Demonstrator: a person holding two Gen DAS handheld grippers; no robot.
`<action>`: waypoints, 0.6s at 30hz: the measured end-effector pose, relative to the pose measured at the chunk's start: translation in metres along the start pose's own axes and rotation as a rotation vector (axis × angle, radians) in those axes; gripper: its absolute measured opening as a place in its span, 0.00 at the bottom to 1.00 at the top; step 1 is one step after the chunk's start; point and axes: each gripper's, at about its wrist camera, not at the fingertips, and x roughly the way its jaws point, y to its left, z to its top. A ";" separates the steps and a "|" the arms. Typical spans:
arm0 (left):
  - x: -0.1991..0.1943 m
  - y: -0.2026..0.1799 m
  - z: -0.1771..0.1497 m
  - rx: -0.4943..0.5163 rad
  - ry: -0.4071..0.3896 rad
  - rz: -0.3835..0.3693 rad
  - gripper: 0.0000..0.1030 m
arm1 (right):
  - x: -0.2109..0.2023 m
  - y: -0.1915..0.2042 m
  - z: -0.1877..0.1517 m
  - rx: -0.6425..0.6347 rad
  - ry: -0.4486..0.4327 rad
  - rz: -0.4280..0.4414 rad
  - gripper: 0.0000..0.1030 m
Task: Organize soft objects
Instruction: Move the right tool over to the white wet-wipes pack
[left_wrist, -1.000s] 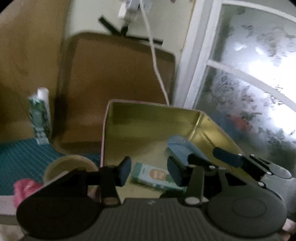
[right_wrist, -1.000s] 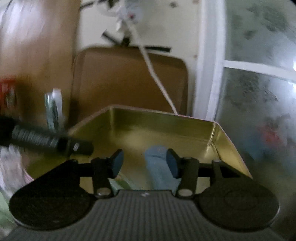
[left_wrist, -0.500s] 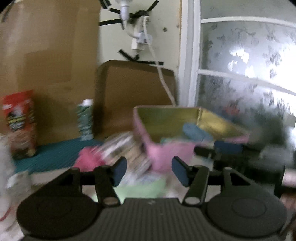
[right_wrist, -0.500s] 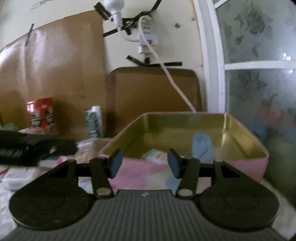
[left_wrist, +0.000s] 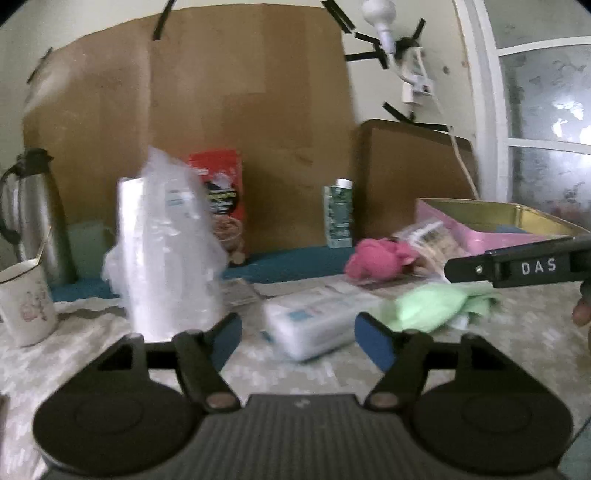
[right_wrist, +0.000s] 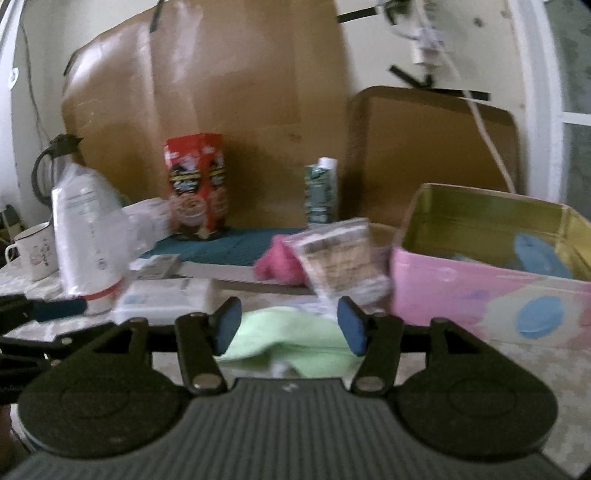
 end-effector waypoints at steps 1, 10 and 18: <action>-0.001 0.004 0.000 -0.020 0.000 -0.010 0.67 | 0.002 0.005 0.001 -0.006 0.003 0.005 0.59; 0.005 0.004 0.000 -0.027 0.030 -0.032 0.71 | 0.012 0.025 -0.001 -0.044 0.013 -0.007 0.63; 0.012 0.021 -0.001 -0.132 0.072 -0.057 0.74 | 0.019 0.029 -0.001 -0.045 0.026 -0.013 0.63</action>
